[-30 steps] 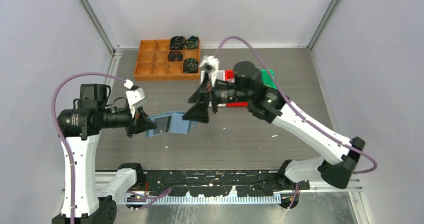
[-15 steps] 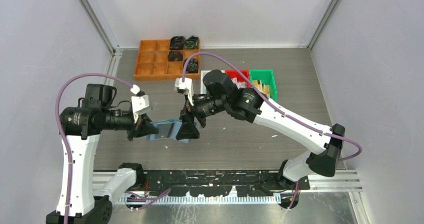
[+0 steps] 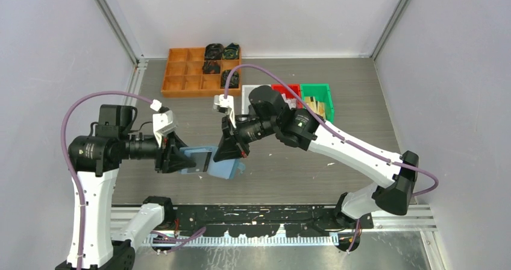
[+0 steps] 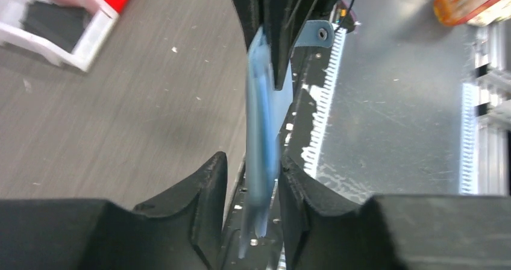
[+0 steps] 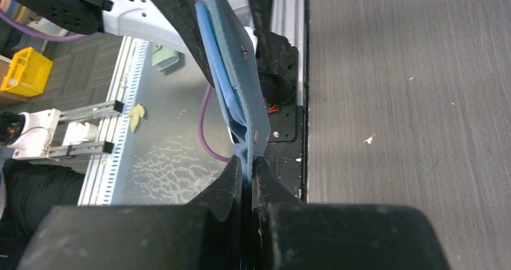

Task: Take the credit cards out of the card holder
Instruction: Remove the credit card from the card holder.

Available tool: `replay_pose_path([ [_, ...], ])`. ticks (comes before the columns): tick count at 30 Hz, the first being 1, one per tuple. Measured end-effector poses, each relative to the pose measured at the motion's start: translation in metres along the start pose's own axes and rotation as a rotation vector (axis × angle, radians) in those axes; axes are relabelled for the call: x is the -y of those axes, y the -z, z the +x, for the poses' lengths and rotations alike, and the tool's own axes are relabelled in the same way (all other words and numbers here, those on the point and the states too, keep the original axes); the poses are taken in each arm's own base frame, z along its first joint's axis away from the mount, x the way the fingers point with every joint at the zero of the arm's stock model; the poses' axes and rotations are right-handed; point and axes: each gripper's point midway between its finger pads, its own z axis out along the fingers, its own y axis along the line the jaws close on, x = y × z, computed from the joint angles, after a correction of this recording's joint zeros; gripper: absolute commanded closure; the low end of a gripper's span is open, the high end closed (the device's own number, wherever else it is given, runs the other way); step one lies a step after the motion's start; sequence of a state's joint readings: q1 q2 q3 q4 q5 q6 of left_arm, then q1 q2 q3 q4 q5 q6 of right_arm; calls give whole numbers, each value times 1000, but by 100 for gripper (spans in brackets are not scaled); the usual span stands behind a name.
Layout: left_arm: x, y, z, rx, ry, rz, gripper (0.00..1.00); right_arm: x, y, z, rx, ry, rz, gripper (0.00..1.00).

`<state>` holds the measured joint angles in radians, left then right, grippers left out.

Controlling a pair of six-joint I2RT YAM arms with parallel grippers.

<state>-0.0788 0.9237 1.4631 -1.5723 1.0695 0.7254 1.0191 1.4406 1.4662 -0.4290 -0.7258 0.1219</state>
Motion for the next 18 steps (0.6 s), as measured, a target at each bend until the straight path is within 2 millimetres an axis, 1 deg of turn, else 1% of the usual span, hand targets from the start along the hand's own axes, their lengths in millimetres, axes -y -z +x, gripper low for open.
replay_pose_path([
  [4, 1, -9, 0, 65, 141, 12, 57, -11, 5, -3, 35, -3, -29, 99],
  [8, 4, -17, -2, 129, 258, 43, 62, -20, 12, -10, 79, 7, -38, 99],
  [10, 7, -17, -8, 155, 287, 60, 65, -23, 14, -14, 93, 11, -41, 99],
  [12, 8, -16, -15, 173, 301, 74, 69, -24, 15, -17, 105, 9, -40, 99],
  [15, 10, -15, -22, 190, 320, 90, 81, -24, 16, -19, 112, 6, -37, 99],
  [18, 14, -14, -28, 207, 355, 119, 88, -22, 18, -20, 120, -1, -30, 99],
])
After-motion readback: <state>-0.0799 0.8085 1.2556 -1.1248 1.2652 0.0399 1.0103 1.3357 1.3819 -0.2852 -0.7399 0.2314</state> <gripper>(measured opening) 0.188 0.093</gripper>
